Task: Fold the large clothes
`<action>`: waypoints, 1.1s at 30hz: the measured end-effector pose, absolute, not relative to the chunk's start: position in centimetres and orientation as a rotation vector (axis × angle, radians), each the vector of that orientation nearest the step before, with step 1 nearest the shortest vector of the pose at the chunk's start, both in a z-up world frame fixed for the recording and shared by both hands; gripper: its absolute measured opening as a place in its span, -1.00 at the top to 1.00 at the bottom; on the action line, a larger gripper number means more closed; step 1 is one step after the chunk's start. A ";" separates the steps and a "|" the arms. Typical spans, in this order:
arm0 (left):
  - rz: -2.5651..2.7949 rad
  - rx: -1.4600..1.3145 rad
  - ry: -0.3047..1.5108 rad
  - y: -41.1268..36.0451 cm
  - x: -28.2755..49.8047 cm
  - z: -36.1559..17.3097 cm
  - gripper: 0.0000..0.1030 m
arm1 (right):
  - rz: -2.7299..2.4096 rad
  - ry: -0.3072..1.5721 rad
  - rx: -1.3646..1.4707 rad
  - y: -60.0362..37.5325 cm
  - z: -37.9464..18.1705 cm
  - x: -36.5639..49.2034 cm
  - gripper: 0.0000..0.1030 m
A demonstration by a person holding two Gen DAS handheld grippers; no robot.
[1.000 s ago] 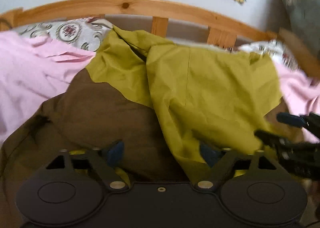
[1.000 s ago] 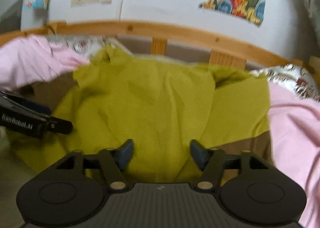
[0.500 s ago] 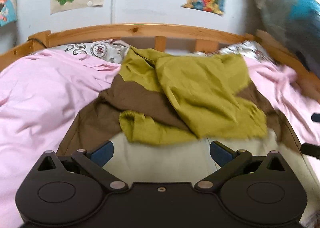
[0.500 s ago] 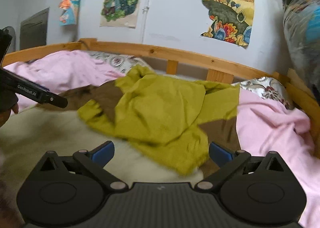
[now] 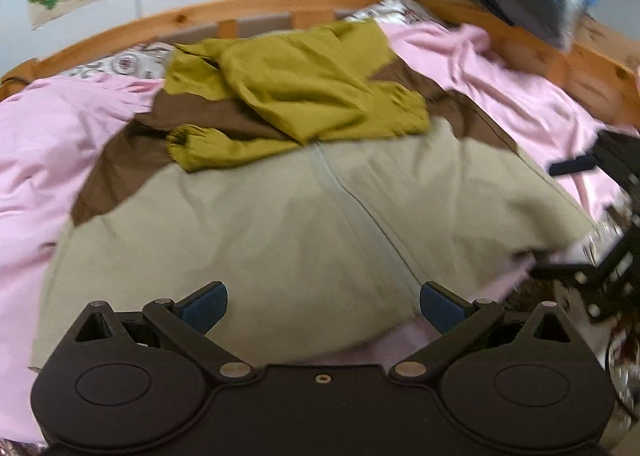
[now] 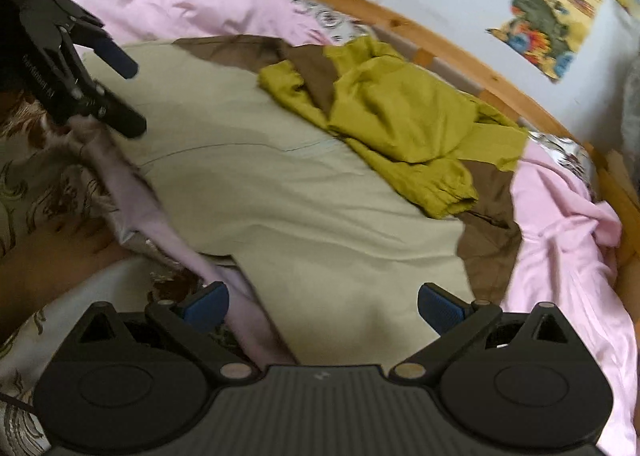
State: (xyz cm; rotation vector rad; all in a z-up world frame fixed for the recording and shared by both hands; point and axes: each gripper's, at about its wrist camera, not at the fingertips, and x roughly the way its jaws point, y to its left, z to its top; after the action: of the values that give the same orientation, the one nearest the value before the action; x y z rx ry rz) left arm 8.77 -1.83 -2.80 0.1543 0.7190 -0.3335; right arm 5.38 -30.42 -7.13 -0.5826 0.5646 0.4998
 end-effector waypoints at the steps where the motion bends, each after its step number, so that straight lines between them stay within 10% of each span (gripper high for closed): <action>1: -0.341 0.174 0.726 -2.2 8.7 -3.1 -0.99 | 0.506 0.569 -0.583 -30.3 -7.4 5.6 -0.99; 10: -0.339 0.291 0.782 -5.0 9.9 -5.4 -0.98 | 0.429 0.602 -0.376 -31.9 -7.8 9.4 -0.94; 21: -0.281 0.367 0.697 -4.4 11.8 -2.4 -0.88 | 0.430 0.613 0.087 -37.4 -5.5 13.2 0.16; 33: -0.126 0.370 0.755 0.1 12.4 -2.3 -0.52 | 0.351 0.539 0.186 -39.3 -4.7 13.5 0.81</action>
State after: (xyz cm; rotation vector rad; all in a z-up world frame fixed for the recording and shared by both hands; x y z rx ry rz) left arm 12.36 0.11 -2.33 0.3705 0.7547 -0.1255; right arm 13.49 -39.32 -4.68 0.1859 0.5388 0.3509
